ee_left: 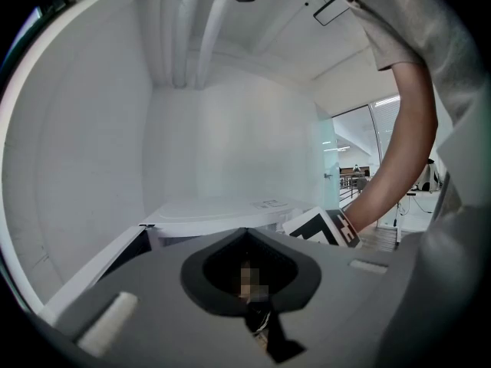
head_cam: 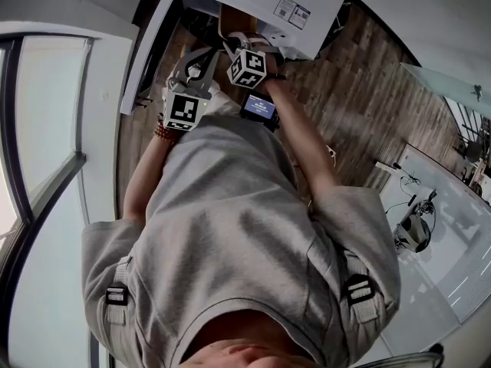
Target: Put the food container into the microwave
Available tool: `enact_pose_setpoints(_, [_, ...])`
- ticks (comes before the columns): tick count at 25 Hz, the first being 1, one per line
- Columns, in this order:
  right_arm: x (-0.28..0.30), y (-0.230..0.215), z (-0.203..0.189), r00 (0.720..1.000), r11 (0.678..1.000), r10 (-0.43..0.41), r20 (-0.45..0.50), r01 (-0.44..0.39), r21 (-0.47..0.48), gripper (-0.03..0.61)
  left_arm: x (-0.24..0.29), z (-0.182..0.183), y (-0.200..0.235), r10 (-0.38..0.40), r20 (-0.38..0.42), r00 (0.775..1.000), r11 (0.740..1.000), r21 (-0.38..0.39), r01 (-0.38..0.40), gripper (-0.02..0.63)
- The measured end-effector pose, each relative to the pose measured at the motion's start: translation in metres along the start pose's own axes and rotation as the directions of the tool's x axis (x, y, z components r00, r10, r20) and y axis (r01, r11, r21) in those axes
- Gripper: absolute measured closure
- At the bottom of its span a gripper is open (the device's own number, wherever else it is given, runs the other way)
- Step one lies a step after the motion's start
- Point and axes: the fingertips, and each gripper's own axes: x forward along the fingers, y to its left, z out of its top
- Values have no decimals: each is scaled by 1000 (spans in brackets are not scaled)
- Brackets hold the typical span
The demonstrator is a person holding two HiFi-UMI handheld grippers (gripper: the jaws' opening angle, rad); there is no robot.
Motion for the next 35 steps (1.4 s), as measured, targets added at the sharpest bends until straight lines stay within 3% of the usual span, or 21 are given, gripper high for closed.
enact_pose_setpoints(14, [15,-29,-2,998,994,-71,3,70,88,539,20,-10,6,-36,-34,999,999,-20,35,615])
enact_pose_setpoints(20, [18,-41,-3,986,982,-165,-12,165,95,537,29,-13,7,-50,-36,998,999,-24,49,615])
enact_pose_setpoints(30, [29,-57,-10,970,961,-233,-64,240,137,526,34,-16,20,-42,-37,998,998,-37,41,615])
enact_pose_setpoints(35, [38,-60,-12,971,959,-225,-78,235,160,522,38,-20,28,-42,-48,998,998,-40,40,615])
